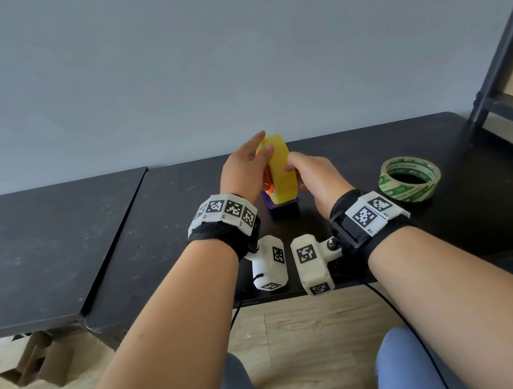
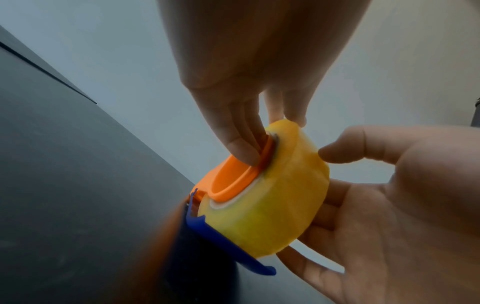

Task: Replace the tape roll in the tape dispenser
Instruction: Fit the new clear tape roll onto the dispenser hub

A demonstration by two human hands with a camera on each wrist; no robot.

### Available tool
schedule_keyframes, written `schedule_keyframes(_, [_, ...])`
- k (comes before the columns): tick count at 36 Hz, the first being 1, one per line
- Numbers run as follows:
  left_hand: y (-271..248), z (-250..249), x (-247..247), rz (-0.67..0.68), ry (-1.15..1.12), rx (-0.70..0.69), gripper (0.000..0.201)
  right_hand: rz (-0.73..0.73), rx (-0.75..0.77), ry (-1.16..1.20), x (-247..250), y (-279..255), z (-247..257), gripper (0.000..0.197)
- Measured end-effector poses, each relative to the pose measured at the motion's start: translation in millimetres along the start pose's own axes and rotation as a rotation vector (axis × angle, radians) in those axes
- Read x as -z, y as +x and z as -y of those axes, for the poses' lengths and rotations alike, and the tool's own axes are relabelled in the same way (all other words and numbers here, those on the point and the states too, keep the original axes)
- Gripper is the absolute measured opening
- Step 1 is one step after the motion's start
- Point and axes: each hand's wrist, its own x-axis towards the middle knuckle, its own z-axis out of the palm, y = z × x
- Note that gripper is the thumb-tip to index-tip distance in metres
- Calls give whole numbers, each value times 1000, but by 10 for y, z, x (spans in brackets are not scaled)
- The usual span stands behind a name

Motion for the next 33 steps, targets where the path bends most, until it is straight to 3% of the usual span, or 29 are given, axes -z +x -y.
schedule_keyframes(8, [-12, -3, -19, 4, 14, -4, 54, -3, -18, -14, -2, -15, 14, 20])
schedule_keyframes(10, [-27, -4, -13, 6, 31, -12, 51, 0, -29, -17, -6, -32, 21, 8])
schedule_keyframes(12, [-42, -6, -10, 7, 19, -8, 52, -1, -34, -10, -9, -40, 21, 10])
schedule_keyframes(17, [-68, 21, 11, 20, -64, 46, 71, -1, -50, 2, -14, -57, 32, 9])
schedule_keyframes(19, [-89, 22, 15, 27, -81, 50, 74, 2, -44, 18, -22, -66, 29, 19])
schedule_keyframes(22, [-110, 22, 26, 11, -81, 53, 70, -4, -51, 43, -26, -79, 29, 35])
schedule_keyframes(27, [-151, 7, 20, 11, -27, 19, 62, 23, -55, 97, -5, -85, 64, 18])
schedule_keyframes(31, [-142, 3, 3, -3, 11, 9, 60, 14, -50, 84, -3, -59, 25, 29])
schedule_keyframes(33, [-125, 5, -2, -17, 28, 3, 58, 23, -52, 76, -1, -62, 10, 21])
